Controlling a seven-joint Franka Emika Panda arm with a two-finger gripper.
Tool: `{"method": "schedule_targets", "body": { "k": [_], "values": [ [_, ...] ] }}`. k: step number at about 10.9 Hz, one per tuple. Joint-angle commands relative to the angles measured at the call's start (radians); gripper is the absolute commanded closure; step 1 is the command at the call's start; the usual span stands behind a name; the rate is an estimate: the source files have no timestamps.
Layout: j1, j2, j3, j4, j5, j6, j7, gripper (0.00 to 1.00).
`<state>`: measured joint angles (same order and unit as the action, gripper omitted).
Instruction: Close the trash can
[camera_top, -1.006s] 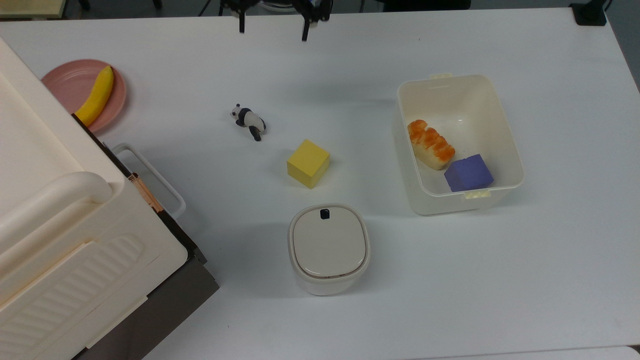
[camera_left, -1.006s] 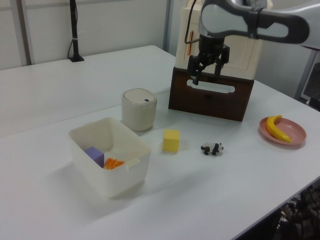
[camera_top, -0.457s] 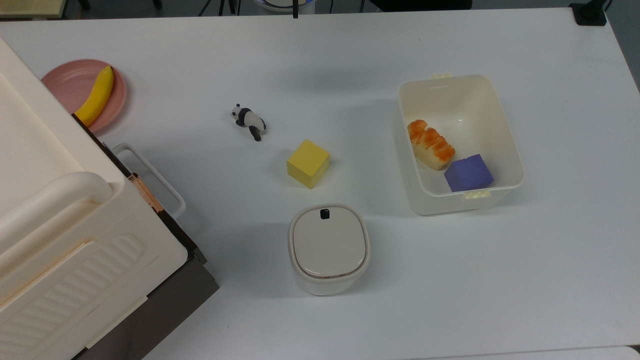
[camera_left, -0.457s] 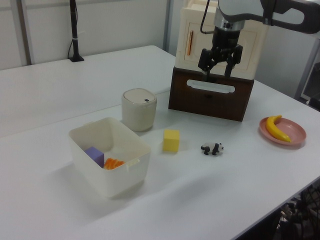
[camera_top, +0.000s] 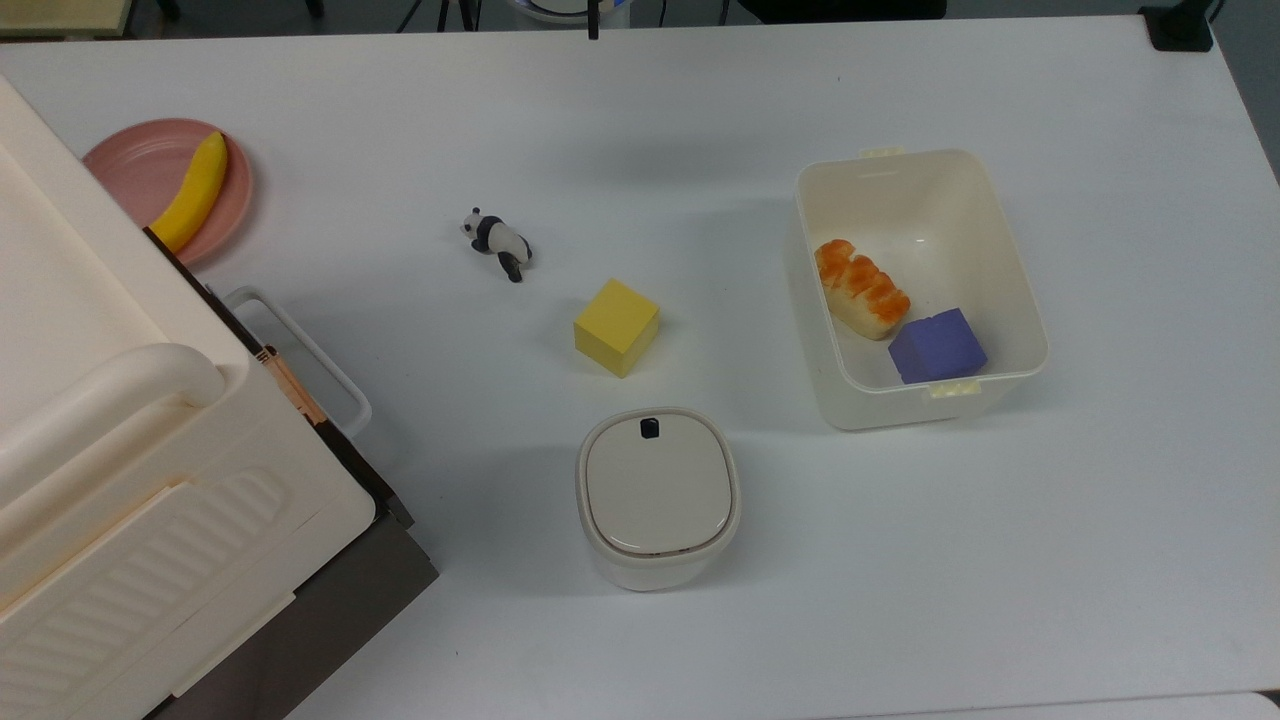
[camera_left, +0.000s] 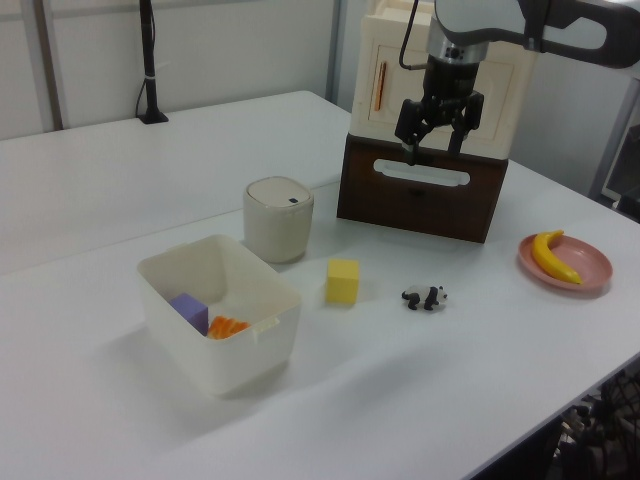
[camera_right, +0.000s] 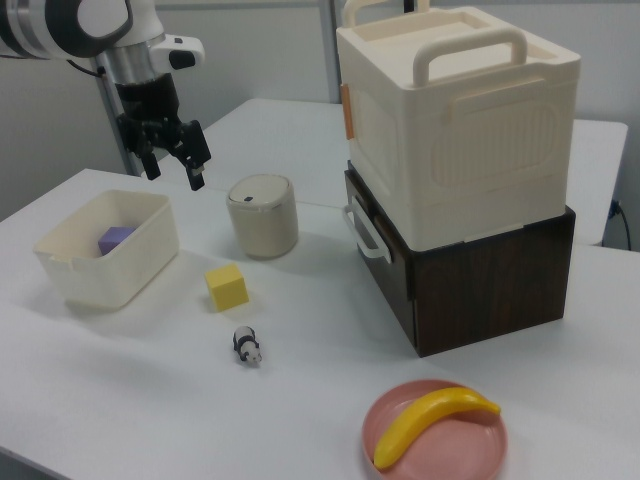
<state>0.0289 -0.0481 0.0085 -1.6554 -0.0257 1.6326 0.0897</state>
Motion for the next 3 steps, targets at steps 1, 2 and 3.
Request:
{"method": "schedule_targets", "body": {
  "k": [1, 2, 3],
  "values": [
    [0.009, -0.018, -0.016, -0.021, 0.021, 0.009, -0.014, 0.0],
    [0.009, -0.019, -0.018, -0.02, 0.021, 0.004, -0.015, 0.0],
    [0.009, -0.019, -0.016, -0.02, 0.021, 0.003, -0.015, 0.0]
  ]
}}
